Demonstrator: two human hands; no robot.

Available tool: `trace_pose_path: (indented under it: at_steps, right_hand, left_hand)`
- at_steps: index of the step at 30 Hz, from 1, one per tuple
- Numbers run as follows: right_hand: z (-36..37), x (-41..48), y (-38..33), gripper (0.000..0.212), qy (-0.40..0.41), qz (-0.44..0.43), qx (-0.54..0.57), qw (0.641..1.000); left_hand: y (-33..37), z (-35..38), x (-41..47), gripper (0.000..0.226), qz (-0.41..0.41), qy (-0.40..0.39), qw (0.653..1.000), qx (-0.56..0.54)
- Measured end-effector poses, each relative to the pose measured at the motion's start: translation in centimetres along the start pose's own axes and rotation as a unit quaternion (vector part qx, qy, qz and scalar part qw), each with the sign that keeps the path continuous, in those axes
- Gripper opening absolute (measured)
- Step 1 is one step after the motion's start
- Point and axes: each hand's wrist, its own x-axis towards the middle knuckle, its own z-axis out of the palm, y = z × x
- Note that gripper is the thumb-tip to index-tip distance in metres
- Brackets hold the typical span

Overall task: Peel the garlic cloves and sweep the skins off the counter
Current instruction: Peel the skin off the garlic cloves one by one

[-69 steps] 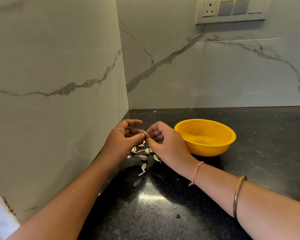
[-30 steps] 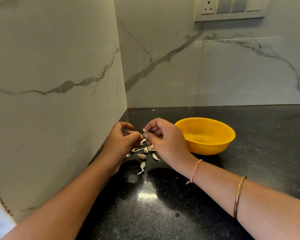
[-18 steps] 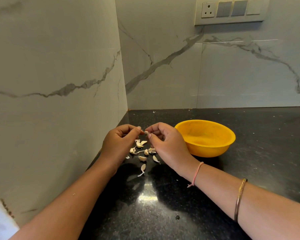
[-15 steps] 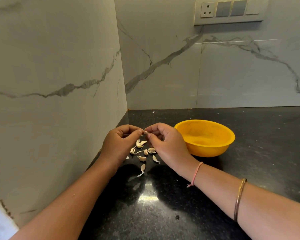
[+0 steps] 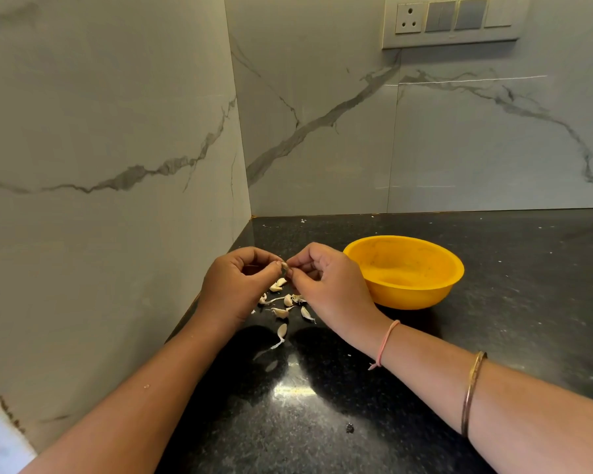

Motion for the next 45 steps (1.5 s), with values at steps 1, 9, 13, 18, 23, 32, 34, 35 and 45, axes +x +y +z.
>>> trace_pose_path:
  at_steps: [1,9,13,18,23,32,34,35,45]
  right_hand:
    - [0.0,0.0,0.0,0.007,-0.001,-0.004,-0.004,1.0]
    - [0.2,0.0,0.0,0.014,-0.013,0.004,0.034,0.999]
    - [0.0,0.1,-0.5,0.015,-0.018,0.034,0.102,0.994]
    - [-0.4,0.3,-1.0,0.015,-0.012,0.056,0.186,0.981]
    - [-0.2,0.1,-0.8,0.011,-0.007,0.055,0.137,0.989]
    - [-0.4,0.1,-0.6,0.014,0.01,0.025,0.029,0.999]
    - [-0.4,0.1,-0.6,0.013,0.01,0.018,0.019,1.0]
    - [-0.4,0.1,-0.6,0.013,0.012,0.015,0.016,1.0]
    - [-0.1,-0.1,-0.4,0.006,0.02,-0.067,-0.053,0.996]
  left_hand:
    - [0.0,0.0,0.0,0.019,0.003,0.004,1.0,0.007]
    - [-0.1,0.2,0.0,0.018,-0.014,0.013,1.0,0.015]
    - [-0.1,0.3,0.1,0.018,-0.033,0.018,0.999,0.006]
    - [-0.3,0.1,0.2,0.019,-0.048,0.036,0.998,0.028]
    - [-0.1,-0.1,0.2,0.021,-0.023,0.025,0.999,0.013]
    - [0.5,-0.1,-0.2,0.015,-0.017,-0.005,0.999,-0.031]
    - [0.5,-0.1,-0.2,0.012,-0.017,-0.006,1.0,-0.026]
    - [0.5,-0.1,-0.2,0.012,-0.017,-0.006,1.0,-0.024]
    - [0.2,0.1,-0.1,0.012,-0.071,-0.008,0.992,-0.106]
